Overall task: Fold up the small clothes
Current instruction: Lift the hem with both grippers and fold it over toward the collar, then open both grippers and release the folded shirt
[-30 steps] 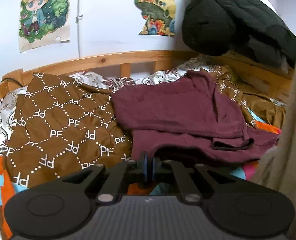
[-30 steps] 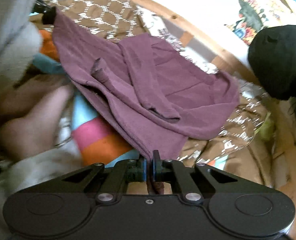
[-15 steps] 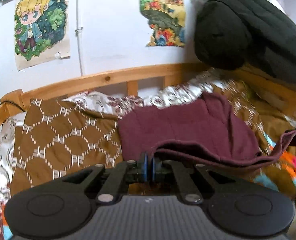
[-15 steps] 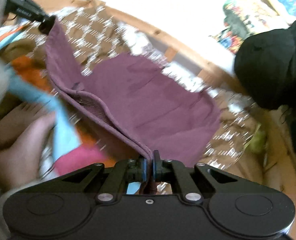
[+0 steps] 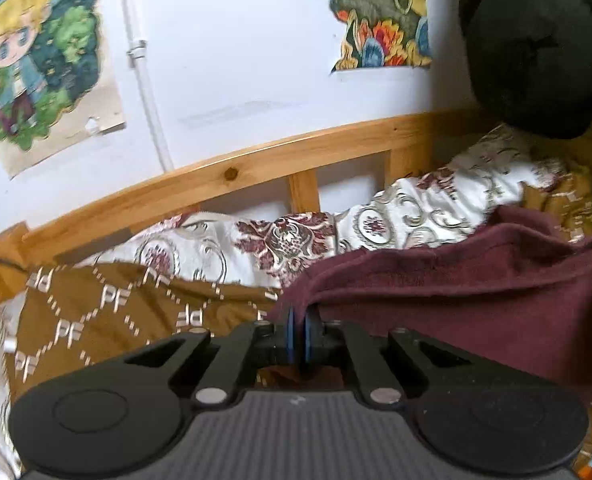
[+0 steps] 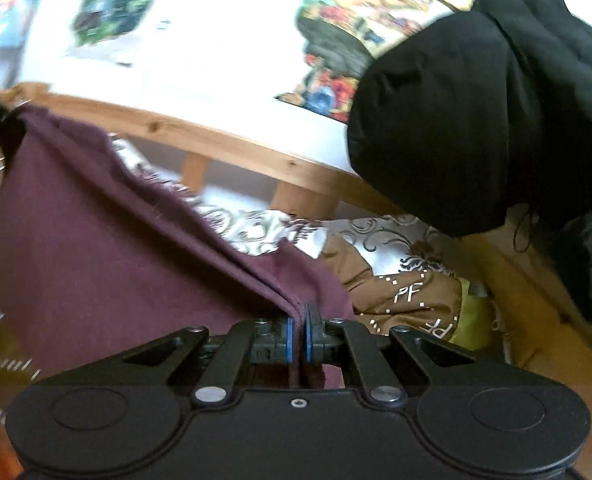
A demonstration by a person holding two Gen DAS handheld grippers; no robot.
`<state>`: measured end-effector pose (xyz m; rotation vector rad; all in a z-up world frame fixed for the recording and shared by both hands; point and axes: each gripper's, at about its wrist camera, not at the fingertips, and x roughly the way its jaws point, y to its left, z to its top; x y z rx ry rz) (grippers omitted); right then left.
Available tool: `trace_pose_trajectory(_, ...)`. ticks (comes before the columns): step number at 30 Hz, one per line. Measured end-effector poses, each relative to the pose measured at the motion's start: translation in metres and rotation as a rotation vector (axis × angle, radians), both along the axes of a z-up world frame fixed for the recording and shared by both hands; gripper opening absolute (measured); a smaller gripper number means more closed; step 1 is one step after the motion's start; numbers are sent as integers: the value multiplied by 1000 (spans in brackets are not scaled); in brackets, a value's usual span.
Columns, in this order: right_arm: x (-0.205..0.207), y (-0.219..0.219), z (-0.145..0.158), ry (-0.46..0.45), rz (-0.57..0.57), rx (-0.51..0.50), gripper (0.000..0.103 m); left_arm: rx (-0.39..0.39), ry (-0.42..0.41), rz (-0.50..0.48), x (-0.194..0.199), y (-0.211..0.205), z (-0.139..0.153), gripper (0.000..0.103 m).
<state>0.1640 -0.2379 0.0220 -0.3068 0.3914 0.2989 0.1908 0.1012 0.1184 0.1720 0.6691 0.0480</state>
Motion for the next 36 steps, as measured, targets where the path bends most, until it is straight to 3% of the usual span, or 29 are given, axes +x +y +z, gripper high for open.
trace_pose_trajectory(3, 31, 6, -11, 2, -27, 30, 5, 31, 8, 10, 29, -3, -18, 5)
trace_pose_trajectory(7, 64, 17, -30, 31, -44, 59, 6, -6, 46, 52, 65, 4, -38, 5)
trace_pose_trajectory(15, 108, 21, -63, 95, -75, 57, 10, -65, 89, 67, 99, 14, -73, 5)
trace_pose_trajectory(18, 112, 21, -68, 96, -86, 59, 22, -102, 113, 84, 107, 19, -81, 6)
trace_pose_trajectory(21, 110, 17, -68, 98, -87, 85, 47, -155, 128, 102, 110, 25, -86, 9)
trace_pose_trajectory(22, 108, 16, -67, 97, -86, 93, 62, -163, 130, 109, 110, 26, -86, 11)
trace_pose_trajectory(23, 105, 13, -66, 92, -89, 108, 79, -174, 137, 119, 109, 27, -88, 21)
trace_pose_trajectory(24, 101, 11, -64, 85, -90, 126, 86, -182, 145, 125, 108, 28, -89, 42)
trace_pose_trajectory(25, 97, 8, -62, 77, -86, 144, 95, -189, 148, 132, 105, 28, -89, 52)
trace_pose_trajectory(26, 91, 5, -60, 67, -80, 158, 102, -194, 141, 137, 102, 29, -89, 67)
trace_pose_trajectory(27, 85, 3, -58, 58, -78, 163, 102, -199, 124, 138, 96, 30, -88, 74)
trace_pose_trajectory(28, 79, 1, -56, 52, -80, 162, 102, -205, 112, 138, 90, 31, -86, 76)
trace_pose_trajectory(30, 67, -4, -55, 50, -87, 156, 102, -217, 103, 139, 82, 35, -83, 91)
trace_pose_trajectory(36, 27, -21, -65, 97, -150, 217, 102, -294, 60, 189, 22, 39, -82, 101)
